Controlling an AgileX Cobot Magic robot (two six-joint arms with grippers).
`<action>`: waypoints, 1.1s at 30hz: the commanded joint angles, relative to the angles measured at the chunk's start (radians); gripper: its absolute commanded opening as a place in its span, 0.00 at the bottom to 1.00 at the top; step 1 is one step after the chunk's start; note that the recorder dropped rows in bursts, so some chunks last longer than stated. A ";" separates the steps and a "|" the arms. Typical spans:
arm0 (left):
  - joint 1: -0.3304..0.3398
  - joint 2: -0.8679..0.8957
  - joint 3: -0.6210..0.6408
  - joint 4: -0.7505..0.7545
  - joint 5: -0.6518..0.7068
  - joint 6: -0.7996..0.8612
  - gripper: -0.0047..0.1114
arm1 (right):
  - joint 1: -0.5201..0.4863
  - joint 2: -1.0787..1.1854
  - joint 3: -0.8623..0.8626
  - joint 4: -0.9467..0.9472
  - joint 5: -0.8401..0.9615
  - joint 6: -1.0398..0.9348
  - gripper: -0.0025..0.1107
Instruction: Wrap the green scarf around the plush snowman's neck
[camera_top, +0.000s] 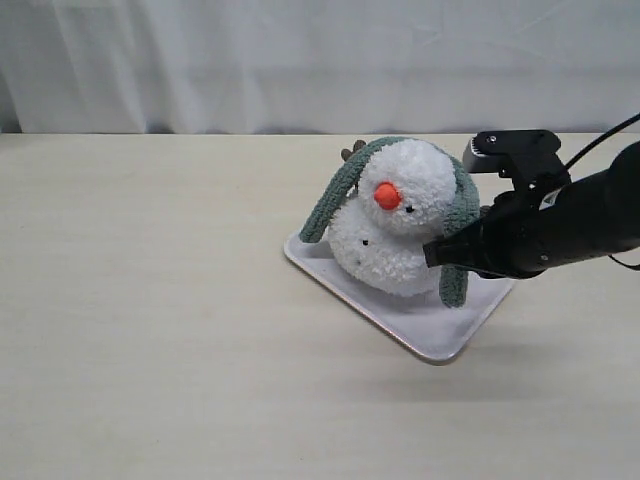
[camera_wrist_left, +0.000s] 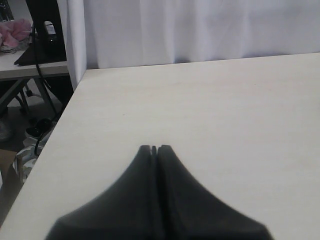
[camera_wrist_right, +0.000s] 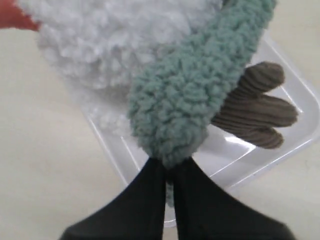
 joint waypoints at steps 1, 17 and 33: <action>-0.001 -0.002 0.003 -0.002 -0.012 -0.002 0.04 | -0.002 -0.010 -0.090 0.110 0.161 -0.042 0.06; -0.001 -0.002 0.003 -0.002 -0.012 -0.002 0.04 | -0.002 0.145 -0.089 0.235 0.144 -0.139 0.19; -0.001 -0.002 0.003 -0.002 -0.012 -0.002 0.04 | -0.002 0.070 -0.093 0.444 0.377 -0.406 0.49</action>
